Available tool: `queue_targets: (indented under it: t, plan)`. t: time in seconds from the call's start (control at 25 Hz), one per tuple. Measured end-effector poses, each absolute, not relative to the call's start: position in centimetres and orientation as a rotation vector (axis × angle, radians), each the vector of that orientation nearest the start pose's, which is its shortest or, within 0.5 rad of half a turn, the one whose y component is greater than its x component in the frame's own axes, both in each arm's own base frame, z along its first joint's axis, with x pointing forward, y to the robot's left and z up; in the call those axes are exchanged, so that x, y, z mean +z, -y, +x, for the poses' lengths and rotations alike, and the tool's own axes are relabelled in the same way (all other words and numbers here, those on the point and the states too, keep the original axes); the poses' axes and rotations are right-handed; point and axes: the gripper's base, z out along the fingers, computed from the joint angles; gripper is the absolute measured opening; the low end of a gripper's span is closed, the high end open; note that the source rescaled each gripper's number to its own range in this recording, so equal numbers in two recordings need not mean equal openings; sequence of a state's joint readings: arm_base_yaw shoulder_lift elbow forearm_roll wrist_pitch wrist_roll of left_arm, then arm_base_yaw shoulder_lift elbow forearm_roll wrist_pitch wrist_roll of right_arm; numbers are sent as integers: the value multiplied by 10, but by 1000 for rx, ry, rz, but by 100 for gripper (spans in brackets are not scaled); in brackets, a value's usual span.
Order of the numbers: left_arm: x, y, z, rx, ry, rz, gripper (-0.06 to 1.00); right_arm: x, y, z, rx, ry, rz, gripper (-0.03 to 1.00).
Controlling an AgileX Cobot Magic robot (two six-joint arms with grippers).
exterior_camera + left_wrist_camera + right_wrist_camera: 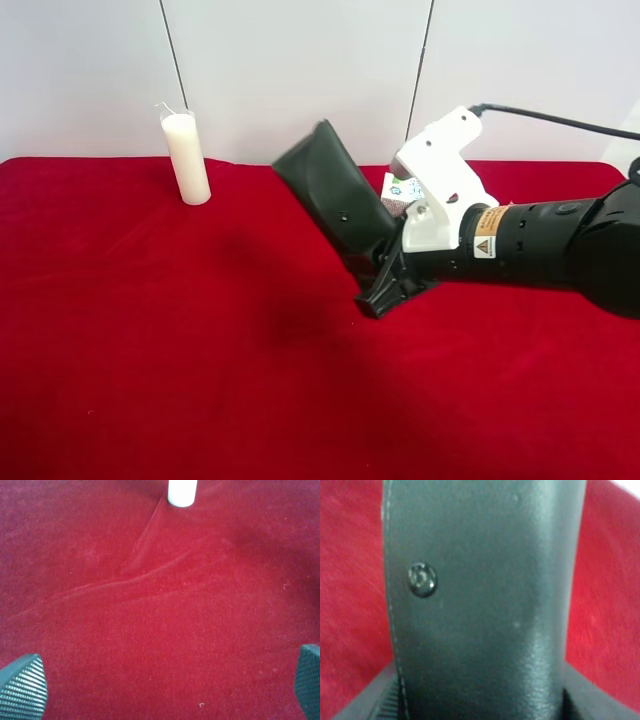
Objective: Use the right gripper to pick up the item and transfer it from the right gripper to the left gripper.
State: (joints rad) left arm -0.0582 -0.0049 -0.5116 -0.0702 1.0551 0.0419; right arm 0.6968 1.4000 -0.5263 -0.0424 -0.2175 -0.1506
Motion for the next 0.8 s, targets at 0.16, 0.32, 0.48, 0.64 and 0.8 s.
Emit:
queue_targets:
  t: [0.16, 0.32, 0.48, 0.64, 0.8]
  plan:
    - [281, 5, -7, -94, -2019, 105, 100, 202, -173, 197, 296, -1827, -1011, 9]
    - [281, 5, -7, -94, -2019, 105, 100, 206, -177, 196, 283, -1716, -1090, 9]
    - [281, 5, -7, -94, -2019, 105, 100, 211, -182, 195, 288, -1602, -1150, 8]
    - [281, 5, -7, -94, -2019, 105, 100, 219, -187, 193, 354, -1515, -1128, 8]
    - [281, 5, -7, -94, -2019, 105, 100, 226, -191, 190, 408, -1431, -1114, 8]
